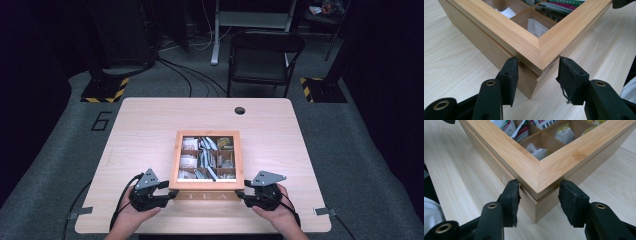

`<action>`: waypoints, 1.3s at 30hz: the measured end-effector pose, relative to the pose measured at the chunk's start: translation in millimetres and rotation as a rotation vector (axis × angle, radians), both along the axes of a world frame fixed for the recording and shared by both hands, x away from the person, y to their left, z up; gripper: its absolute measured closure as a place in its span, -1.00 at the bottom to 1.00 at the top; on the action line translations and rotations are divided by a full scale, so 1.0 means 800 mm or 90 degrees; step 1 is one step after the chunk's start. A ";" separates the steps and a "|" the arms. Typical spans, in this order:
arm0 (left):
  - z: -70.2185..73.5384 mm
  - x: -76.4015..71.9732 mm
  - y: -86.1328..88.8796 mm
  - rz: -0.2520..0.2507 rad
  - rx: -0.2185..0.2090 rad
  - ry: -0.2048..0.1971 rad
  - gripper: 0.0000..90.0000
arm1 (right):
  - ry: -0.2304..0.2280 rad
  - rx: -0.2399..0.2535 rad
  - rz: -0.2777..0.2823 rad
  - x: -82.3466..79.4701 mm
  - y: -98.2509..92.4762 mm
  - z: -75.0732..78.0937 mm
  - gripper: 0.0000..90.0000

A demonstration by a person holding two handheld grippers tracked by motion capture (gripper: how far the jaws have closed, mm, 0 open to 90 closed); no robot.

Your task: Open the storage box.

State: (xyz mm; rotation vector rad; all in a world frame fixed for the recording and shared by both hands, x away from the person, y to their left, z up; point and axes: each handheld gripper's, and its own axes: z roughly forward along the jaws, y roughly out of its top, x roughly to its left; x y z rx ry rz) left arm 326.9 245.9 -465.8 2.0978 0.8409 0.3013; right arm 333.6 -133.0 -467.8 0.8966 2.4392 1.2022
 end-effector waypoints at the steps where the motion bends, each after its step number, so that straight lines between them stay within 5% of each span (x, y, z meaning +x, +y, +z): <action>1: 0.000 0.000 0.000 0.000 -0.001 0.002 0.14 | 0.000 0.000 0.000 0.000 0.000 0.000 0.12; 16: 0.016 0.002 0.001 0.013 -0.024 0.002 0.15 | -0.009 0.021 0.007 -0.002 0.002 0.003 -0.01; 28: 0.031 0.008 0.001 0.012 -0.029 0.005 0.15 | -0.031 0.014 -0.026 0.005 -0.010 0.019 -0.09; 39: 0.044 0.014 0.002 0.013 -0.033 0.005 0.15 | -0.054 -0.003 -0.015 0.016 -0.006 0.030 -0.10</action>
